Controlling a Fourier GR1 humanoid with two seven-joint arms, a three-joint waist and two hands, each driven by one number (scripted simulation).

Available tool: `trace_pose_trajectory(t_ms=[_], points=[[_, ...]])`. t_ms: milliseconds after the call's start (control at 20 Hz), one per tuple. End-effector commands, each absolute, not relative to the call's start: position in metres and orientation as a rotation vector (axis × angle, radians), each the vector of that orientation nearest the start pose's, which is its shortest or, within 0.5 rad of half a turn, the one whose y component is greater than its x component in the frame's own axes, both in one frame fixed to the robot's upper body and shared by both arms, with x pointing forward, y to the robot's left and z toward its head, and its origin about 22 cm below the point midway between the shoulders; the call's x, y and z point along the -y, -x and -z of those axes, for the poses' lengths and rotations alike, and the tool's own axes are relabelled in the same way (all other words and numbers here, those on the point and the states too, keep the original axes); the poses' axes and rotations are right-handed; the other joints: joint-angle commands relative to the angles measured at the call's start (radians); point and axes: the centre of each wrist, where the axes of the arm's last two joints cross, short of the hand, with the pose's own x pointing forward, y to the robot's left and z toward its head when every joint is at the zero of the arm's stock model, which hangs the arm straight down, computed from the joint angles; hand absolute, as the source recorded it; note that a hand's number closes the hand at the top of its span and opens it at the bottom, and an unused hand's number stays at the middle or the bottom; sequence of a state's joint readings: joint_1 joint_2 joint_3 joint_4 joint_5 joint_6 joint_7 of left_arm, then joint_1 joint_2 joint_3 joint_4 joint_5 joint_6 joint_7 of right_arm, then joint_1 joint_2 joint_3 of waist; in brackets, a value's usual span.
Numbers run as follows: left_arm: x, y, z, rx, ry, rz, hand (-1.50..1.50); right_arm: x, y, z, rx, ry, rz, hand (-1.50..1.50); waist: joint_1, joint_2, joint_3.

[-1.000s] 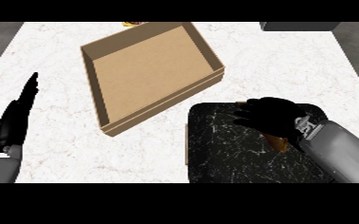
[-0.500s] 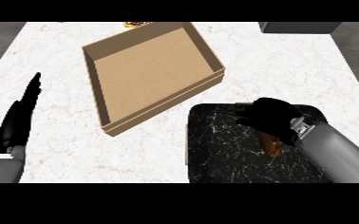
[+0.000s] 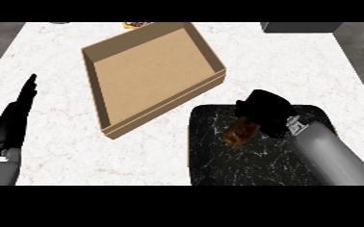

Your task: Pick the sweet potato from the tray and place it in the cardboard box

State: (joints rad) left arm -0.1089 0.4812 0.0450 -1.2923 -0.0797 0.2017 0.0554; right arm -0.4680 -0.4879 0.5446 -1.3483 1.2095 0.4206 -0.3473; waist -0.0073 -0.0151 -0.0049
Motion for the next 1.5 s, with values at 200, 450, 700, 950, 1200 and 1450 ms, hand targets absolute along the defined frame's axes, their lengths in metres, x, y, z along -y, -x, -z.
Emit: trace_pose_trajectory(t_ms=[200,450,700,950,1200,1450], points=[[-0.376,-0.254,-0.012,1.318,-0.699,0.152,0.00,0.218,-0.312,-0.035,1.128,0.837,-1.247,1.50,-0.087,-0.006,0.007],[-0.375,-0.246,-0.008,1.324,-0.689,0.164,0.00,0.175,-0.292,-0.083,1.201,1.091,-0.956,1.50,-0.042,-0.007,0.003],[-0.371,-0.255,-0.015,1.347,-0.674,0.193,0.00,0.153,-0.265,-0.132,1.411,1.264,-0.828,1.50,-0.010,0.007,0.004],[-0.357,-0.257,-0.029,1.366,-0.645,0.207,0.00,0.112,-0.252,-0.176,1.541,1.256,-0.882,1.50,0.012,0.011,0.005],[-0.361,-0.267,-0.020,1.368,-0.644,0.217,0.00,0.080,-0.280,-0.205,1.612,1.108,-0.878,1.50,0.019,0.016,0.005],[-0.354,-0.279,-0.031,1.395,-0.619,0.243,0.00,0.044,-0.317,-0.211,1.648,1.012,-0.740,1.50,0.043,0.021,0.005]])
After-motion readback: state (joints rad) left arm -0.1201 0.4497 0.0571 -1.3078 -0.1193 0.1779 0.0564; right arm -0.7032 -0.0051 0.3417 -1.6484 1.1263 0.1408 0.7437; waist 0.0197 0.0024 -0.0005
